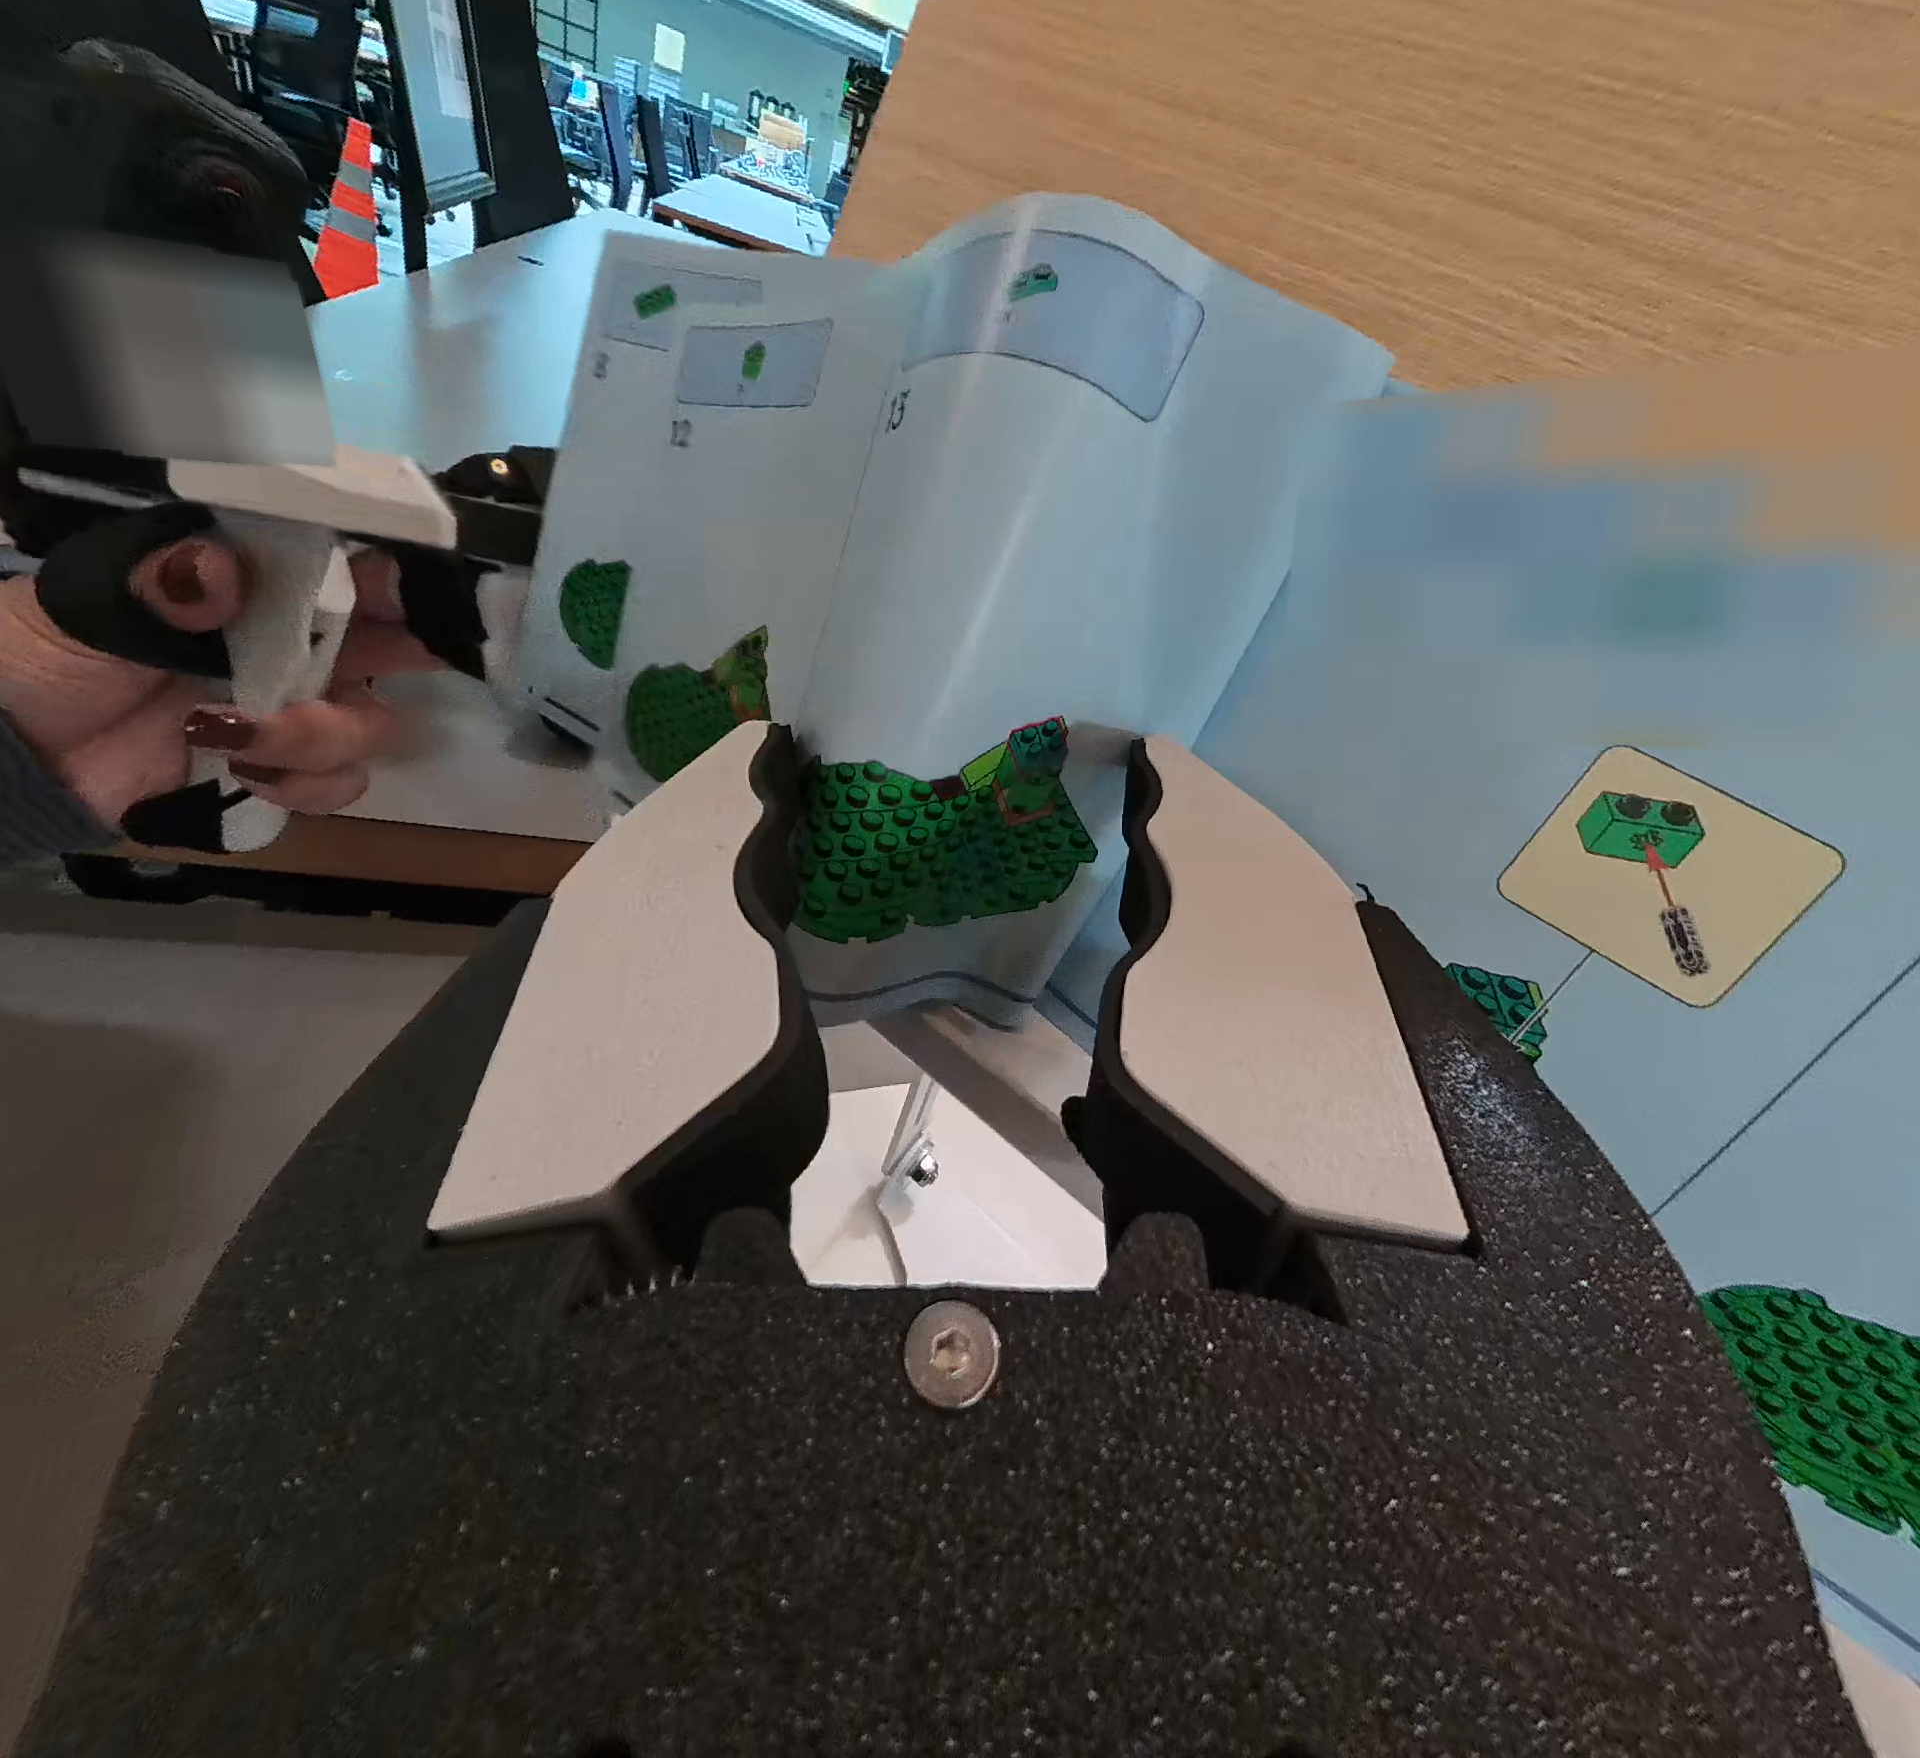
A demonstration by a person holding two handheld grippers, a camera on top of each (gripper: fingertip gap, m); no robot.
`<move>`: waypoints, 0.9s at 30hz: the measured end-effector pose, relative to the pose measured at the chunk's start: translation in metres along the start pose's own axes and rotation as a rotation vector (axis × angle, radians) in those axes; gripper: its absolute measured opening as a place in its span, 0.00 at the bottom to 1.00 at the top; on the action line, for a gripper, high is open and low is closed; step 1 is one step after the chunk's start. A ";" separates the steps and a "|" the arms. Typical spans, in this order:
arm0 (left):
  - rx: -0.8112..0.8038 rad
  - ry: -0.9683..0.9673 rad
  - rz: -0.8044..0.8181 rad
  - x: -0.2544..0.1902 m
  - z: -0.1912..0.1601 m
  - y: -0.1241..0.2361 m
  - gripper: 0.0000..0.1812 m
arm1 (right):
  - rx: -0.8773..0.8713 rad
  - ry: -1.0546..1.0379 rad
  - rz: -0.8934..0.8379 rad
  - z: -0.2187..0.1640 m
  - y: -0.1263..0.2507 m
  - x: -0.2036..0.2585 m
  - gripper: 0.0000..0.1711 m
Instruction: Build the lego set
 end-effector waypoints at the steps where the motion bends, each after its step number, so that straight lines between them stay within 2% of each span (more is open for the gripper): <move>1: 0.021 -0.006 -0.010 -0.001 -0.001 -0.002 0.41 | 0.002 -0.001 -0.004 0.000 0.000 -0.001 0.35; 3: 0.056 -0.022 -0.025 -0.004 -0.002 -0.005 0.32 | 0.002 0.003 -0.010 0.000 0.000 -0.001 0.35; 6: 0.121 -0.103 -0.011 -0.010 -0.004 -0.010 0.03 | -0.004 -0.002 0.008 -0.001 0.002 -0.001 0.37; 7: 0.131 -0.127 0.009 -0.011 -0.003 -0.011 0.00 | -0.007 -0.005 0.016 -0.001 0.004 -0.001 0.37; 14: 0.124 -0.207 0.079 -0.023 0.009 -0.032 0.00 | -0.020 -0.016 0.009 -0.002 0.018 -0.009 0.38; 21: 0.096 -0.153 0.068 -0.023 0.007 -0.065 0.00 | -0.039 -0.040 0.002 -0.006 0.030 -0.015 0.38; 27: 0.086 -0.114 0.088 -0.020 0.006 -0.079 0.00 | -0.006 -0.066 -0.164 -0.017 0.046 -0.045 0.37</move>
Point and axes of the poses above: each gripper's, where its closed fingertips meet, y back along the fingers, z out of its top, x = y × z across the jaws, the point moved 6 cm from there along y, back along the fingers, and after that the axes turned 1 degree about x, right-handed, at the moved point
